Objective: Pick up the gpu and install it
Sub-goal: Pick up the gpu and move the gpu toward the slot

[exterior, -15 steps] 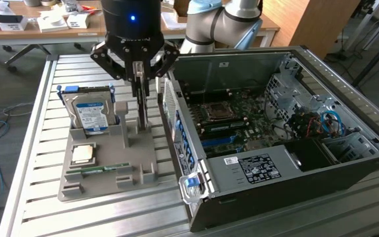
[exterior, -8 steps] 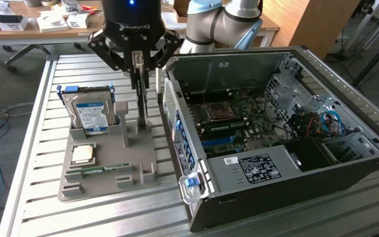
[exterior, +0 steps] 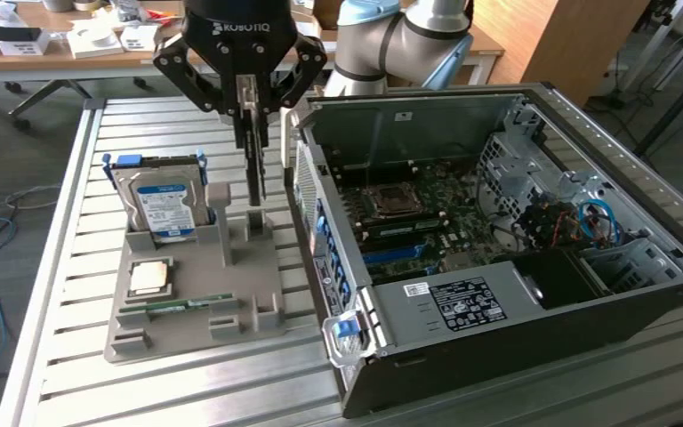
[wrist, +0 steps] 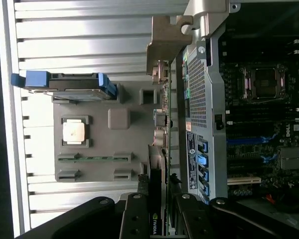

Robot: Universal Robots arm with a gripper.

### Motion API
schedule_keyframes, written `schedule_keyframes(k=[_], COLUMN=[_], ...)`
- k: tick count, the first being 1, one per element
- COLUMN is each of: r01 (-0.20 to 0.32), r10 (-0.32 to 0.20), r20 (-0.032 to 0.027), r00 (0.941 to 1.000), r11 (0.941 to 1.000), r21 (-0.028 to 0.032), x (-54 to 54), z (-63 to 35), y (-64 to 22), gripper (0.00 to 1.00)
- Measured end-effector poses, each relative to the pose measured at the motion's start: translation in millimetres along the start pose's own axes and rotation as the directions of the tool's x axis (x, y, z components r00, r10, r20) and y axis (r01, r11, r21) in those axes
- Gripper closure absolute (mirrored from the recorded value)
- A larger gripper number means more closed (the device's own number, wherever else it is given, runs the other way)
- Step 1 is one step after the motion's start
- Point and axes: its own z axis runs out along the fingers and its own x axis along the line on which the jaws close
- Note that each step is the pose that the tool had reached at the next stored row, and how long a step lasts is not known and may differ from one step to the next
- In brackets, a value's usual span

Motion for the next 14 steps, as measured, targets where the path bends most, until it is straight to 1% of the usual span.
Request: schedule_keyframes(k=[7, 10, 14], r01=[0.0, 0.0, 0.0], r10=[0.0, 0.0, 0.0], r20=[-0.0001, -0.0002, -0.0001], r00=[1.0, 1.0, 1.0], r11=[1.0, 1.0, 1.0], r21=[0.0002, 0.0002, 0.0002], x=[-0.1, -2.6, -8.7], z=[-0.1, -0.1, 0.1], y=[0.0, 0.2, 0.7], gripper=[0.74, 0.74, 0.74])
